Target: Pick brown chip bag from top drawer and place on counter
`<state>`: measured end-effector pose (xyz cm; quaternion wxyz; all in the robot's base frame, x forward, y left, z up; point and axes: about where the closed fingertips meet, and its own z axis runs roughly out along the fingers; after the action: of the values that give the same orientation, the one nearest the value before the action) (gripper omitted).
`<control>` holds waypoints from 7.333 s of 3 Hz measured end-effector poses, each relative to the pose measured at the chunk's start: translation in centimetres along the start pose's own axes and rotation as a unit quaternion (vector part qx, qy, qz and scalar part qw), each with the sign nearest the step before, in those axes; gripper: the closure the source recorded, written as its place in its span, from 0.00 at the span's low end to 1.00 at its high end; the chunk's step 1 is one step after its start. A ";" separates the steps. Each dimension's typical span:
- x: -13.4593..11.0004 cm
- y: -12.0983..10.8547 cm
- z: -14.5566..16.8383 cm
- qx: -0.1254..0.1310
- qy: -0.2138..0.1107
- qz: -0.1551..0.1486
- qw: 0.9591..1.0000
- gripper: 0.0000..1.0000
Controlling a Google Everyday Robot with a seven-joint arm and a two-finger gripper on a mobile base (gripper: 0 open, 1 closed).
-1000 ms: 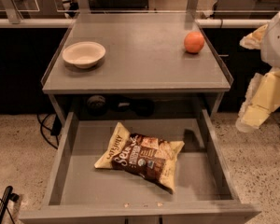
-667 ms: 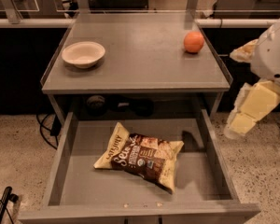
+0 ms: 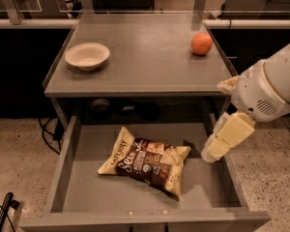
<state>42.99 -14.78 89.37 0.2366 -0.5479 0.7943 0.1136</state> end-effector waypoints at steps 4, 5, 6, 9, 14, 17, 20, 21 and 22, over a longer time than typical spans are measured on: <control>6.6 2.6 9.2 -0.053 -0.016 0.108 0.993 0.00; 7.9 3.3 13.8 -0.062 -0.018 0.139 0.988 0.00; 7.4 3.3 17.5 -0.059 -0.019 0.135 0.989 0.00; 1.9 1.2 22.3 -0.009 -0.043 0.044 0.998 0.00; 4.7 -0.1 30.2 0.009 0.001 0.061 0.998 0.03; 4.7 -0.1 30.2 0.009 0.001 0.061 0.998 0.79; 3.9 -0.1 29.4 -0.002 -0.005 0.060 0.998 1.00; 1.9 -0.9 27.4 -0.007 -0.014 0.050 0.999 1.00; -0.9 -2.0 23.1 -0.001 -0.030 0.027 0.999 1.00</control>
Offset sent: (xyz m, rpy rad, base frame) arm -0.0019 -0.0008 -0.0219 0.0417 0.0407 -0.0279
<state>50.92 -4.60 70.07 0.2571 -0.5232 0.8008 0.1373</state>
